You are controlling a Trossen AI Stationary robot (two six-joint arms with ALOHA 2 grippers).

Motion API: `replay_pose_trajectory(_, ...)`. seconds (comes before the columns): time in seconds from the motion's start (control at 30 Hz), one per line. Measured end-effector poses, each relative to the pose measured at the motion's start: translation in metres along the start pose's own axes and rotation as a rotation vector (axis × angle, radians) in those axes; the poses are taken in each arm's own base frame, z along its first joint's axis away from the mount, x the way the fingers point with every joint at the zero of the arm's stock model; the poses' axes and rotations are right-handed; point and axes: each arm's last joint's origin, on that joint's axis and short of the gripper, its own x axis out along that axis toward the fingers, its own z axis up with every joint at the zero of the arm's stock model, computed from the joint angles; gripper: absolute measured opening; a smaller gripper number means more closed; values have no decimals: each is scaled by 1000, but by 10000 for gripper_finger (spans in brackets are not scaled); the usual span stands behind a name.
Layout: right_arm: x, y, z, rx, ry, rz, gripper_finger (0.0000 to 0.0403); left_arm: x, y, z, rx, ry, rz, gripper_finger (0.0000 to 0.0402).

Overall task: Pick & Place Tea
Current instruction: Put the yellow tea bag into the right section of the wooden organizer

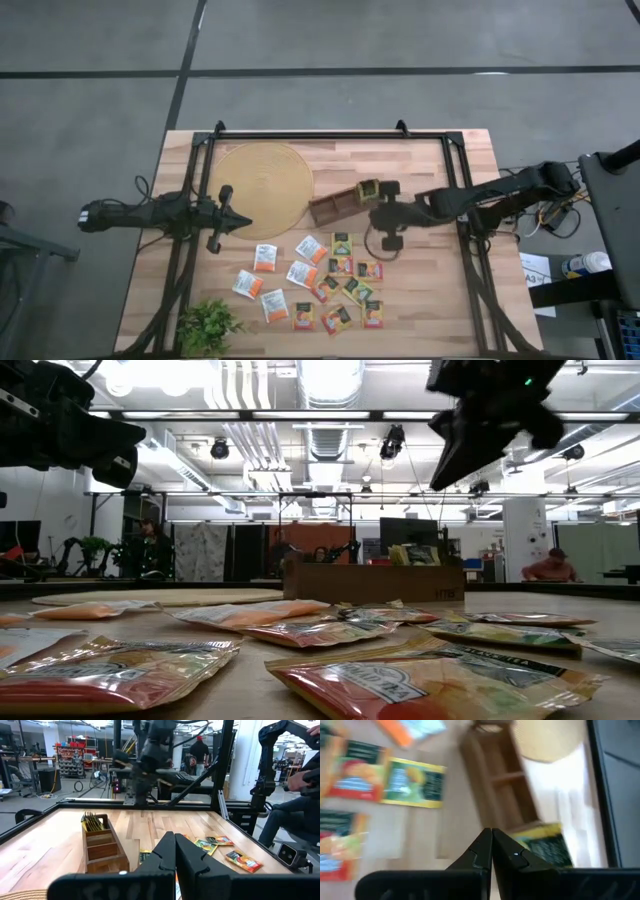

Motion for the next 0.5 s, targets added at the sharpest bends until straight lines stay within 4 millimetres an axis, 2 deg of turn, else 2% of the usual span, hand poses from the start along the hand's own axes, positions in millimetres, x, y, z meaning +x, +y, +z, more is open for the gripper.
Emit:
replay_pose_trajectory(0.13, -8, 21, 2, -73, -33, 97, 8, 0, 0, 0, 0, 0, 0, 0)
replay_pose_trajectory(0.3, -7, 49, 1, -220, -31, 226, 8, 0, 0, 0, 0, 0, 0, 0)
replay_pose_trajectory(0.5, 3, 63, 1, -332, 9, 252, 8, 0, 0, 0, 0, -1, 1, 0)
